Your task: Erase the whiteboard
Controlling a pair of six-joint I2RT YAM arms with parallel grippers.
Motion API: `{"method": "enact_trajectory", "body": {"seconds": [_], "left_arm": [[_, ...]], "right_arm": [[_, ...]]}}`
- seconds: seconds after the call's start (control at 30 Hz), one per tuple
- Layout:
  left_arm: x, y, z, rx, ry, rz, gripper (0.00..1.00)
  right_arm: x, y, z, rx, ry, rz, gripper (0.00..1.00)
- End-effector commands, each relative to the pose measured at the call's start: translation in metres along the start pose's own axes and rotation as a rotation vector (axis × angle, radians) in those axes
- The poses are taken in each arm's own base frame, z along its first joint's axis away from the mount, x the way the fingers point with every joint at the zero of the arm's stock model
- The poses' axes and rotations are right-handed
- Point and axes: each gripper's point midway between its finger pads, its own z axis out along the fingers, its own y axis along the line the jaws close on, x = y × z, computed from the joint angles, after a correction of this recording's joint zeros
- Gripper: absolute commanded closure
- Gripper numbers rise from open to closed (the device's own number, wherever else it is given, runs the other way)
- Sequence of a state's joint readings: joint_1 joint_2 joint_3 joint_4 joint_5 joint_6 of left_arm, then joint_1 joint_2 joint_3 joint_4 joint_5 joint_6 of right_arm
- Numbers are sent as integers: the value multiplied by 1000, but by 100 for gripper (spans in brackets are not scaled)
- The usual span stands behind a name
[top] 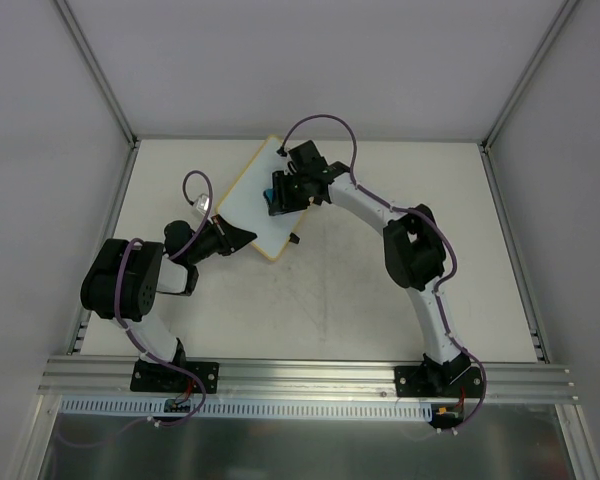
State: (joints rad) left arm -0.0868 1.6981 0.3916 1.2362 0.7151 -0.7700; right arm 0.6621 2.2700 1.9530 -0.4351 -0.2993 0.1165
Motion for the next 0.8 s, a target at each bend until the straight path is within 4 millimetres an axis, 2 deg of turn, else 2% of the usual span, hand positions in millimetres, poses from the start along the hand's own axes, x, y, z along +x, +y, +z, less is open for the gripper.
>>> {"method": "enact_trajectory", "body": {"seconds": [0.0,0.13,0.17,0.2,0.27,0.3,0.4,0.43,0.47,0.57,0.6,0.67,0.7,0.77], "left_arm": [[-29,-55,10,212,-76,201,100],[-29,-55,10,208,-81,209,100],[-29,-54,10,207,-79,207,100],[-29,-55,10,207,-77,208,100],[-29,-55,10,207,-78,210,100],[-30,-55,10,208,-79,212,100],[-30,-54,10,206,-82,208,99],[-31,-54,11,206,-87,209,99],[-31,-53,11,205,-86,204,98],[-31,-53,12,206,-88,204,95],[-32,-53,12,205,-89,202,94],[-33,-52,13,203,-95,196,89],[-34,-52,14,205,-98,196,87],[-33,-51,15,207,-96,185,78]], "right_arm": [[2,34,-14,-63,-9,-53,100],[-2,25,-32,-25,-37,-52,100],[-11,31,-48,-34,-70,-62,100],[-13,29,-56,-17,-86,-70,100],[-8,21,-67,20,-94,-78,100],[-13,24,-83,22,-123,-83,100],[6,11,-94,53,-98,-56,100],[7,10,-106,56,-112,-49,100],[26,0,-103,78,-74,-37,100],[45,-8,-117,105,-67,-34,100],[64,-20,-117,137,-33,-21,100],[74,-22,-130,148,-44,-22,100],[91,-31,-131,168,-17,-12,100],[100,-31,-145,171,-31,-20,100]]}}
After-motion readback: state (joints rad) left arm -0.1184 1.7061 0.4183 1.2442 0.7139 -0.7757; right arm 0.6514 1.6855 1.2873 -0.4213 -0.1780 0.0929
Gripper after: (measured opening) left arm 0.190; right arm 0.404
